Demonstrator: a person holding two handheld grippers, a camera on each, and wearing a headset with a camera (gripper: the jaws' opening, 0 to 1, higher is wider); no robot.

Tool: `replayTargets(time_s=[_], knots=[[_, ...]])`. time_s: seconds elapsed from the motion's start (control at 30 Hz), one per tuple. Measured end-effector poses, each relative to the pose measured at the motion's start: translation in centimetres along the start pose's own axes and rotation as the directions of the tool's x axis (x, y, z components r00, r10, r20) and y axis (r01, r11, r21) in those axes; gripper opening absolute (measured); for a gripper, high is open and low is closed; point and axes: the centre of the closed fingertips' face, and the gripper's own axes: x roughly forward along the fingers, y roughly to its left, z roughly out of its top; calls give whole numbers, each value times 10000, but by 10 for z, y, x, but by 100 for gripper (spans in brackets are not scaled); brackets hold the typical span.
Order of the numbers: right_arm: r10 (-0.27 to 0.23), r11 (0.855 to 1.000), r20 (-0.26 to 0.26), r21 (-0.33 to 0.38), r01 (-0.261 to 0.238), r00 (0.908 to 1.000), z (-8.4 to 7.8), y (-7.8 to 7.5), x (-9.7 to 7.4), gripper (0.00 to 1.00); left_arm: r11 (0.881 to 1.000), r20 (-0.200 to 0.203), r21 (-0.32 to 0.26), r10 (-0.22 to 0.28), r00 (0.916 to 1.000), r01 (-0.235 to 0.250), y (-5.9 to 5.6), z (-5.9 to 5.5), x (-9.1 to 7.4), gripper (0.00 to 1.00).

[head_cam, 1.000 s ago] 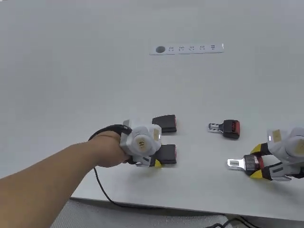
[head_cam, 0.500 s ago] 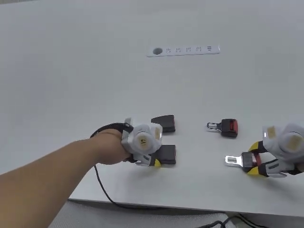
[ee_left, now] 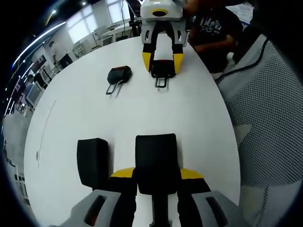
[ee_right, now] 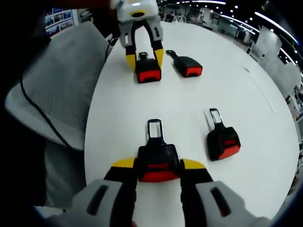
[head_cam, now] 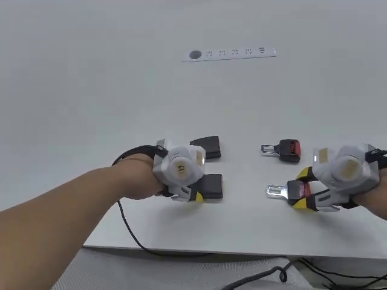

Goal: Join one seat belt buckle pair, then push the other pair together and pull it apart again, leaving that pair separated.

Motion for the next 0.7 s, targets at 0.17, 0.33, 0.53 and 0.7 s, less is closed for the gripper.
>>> replayTargets(time_s=[0.17,0.33,0.53,0.7], knots=[[-23,10000,130,43,23,9999,10,1,7,35,10000,-94,-1,63,9999,-63,0,0,0,33],[61,9999,321,-109,-57,9995,23,5,16,35,10000,-143,-20,63,9999,-63,0,0,0,33],[76,9998,494,-169,-68,9988,38,5,27,35,9999,-273,29,106,9996,-105,0,1,0,33],[151,9997,602,-212,-139,9981,49,4,34,35,10000,-252,-2,72,9997,-73,0,1,0,33]])
